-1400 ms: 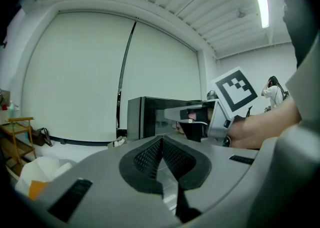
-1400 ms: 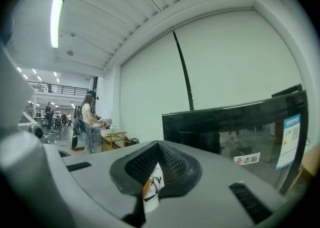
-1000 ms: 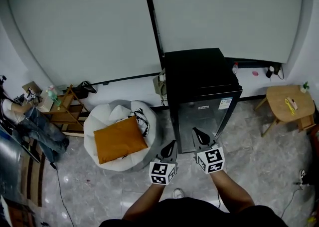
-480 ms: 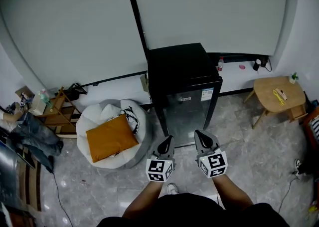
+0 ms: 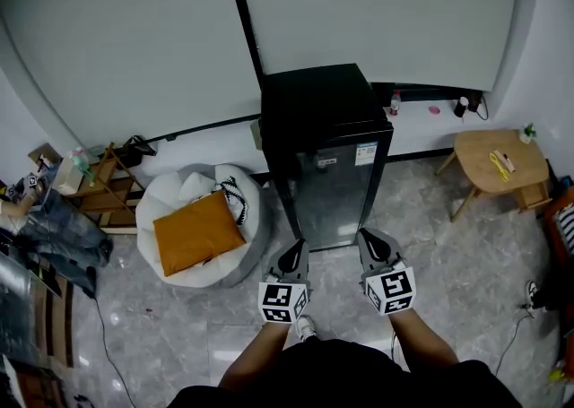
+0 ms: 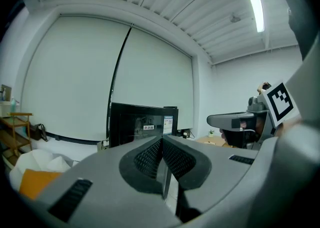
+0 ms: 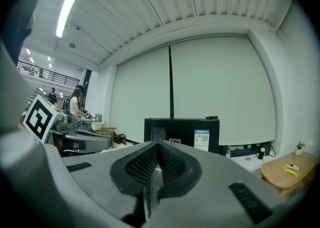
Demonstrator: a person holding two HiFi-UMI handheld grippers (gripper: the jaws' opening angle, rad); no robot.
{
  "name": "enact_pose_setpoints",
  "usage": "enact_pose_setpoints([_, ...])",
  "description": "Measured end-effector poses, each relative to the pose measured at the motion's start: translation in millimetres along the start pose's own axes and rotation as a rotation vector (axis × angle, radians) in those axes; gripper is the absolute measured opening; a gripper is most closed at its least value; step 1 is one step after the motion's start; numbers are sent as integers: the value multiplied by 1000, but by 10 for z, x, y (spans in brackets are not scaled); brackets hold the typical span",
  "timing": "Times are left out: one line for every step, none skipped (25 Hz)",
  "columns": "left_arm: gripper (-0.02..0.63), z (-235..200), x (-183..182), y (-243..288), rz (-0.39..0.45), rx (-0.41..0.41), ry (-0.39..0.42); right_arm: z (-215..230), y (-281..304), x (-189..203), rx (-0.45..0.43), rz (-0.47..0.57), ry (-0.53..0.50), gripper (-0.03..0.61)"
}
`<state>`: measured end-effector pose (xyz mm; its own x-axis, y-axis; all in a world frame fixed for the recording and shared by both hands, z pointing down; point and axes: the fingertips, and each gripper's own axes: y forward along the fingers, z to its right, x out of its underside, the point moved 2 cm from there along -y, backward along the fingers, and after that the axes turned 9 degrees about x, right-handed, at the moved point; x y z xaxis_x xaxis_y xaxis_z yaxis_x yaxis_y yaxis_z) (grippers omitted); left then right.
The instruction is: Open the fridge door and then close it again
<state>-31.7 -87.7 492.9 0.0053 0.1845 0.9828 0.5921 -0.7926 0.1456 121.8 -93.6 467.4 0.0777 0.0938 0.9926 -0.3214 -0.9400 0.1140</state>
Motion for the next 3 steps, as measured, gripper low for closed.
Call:
enact_pose_setpoints([21,23,1,-12,-1,0,2,9,-23,8,2,-1,1,17])
enact_pose_setpoints([21,45,0,-24,-1,0,4,16,-45,14,3,-1,2,17])
enact_pose_setpoints([21,66,-2,-36,-2,1,6,22,-67,19,5,0,3,17])
